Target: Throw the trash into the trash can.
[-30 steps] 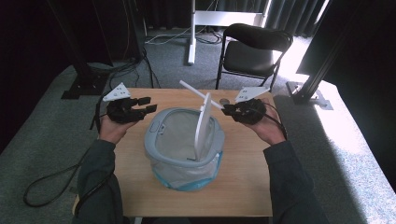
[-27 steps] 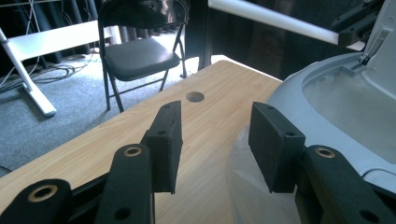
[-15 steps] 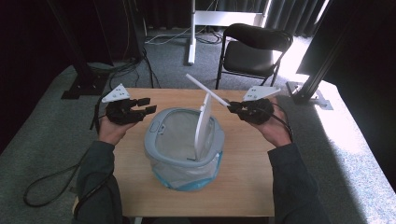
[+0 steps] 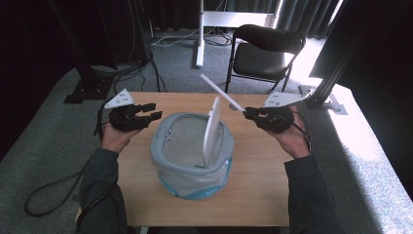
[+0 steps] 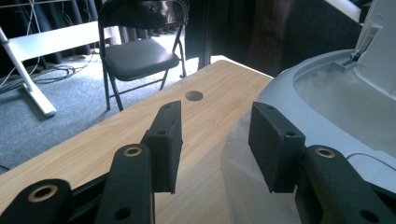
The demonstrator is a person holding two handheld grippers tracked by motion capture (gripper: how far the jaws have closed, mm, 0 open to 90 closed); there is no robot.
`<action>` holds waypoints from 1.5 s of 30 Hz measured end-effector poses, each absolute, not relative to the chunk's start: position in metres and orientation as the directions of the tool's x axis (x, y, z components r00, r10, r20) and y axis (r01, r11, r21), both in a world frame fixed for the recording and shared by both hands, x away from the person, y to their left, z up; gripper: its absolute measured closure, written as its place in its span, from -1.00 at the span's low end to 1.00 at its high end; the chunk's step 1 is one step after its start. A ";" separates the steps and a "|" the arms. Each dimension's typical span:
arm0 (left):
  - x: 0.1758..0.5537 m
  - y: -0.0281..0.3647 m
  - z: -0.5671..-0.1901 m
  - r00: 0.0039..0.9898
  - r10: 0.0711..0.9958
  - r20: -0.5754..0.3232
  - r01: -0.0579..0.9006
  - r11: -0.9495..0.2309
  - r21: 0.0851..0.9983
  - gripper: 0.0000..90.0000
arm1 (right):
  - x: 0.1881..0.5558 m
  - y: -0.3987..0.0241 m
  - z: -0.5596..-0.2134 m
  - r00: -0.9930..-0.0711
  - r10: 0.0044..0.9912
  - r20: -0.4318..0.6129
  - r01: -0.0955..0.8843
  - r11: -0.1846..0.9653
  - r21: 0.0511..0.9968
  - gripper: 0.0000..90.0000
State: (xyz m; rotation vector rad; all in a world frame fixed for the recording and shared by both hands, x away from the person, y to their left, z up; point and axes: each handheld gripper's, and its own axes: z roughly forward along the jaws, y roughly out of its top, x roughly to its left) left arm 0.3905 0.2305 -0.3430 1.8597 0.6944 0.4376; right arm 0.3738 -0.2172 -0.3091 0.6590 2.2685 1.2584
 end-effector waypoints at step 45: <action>0.391 0.234 -0.350 0.759 0.650 -0.033 0.273 -0.272 0.923 0.21 | 0.341 -0.225 -0.286 -0.863 0.501 -0.068 0.099 0.300 0.949 0.75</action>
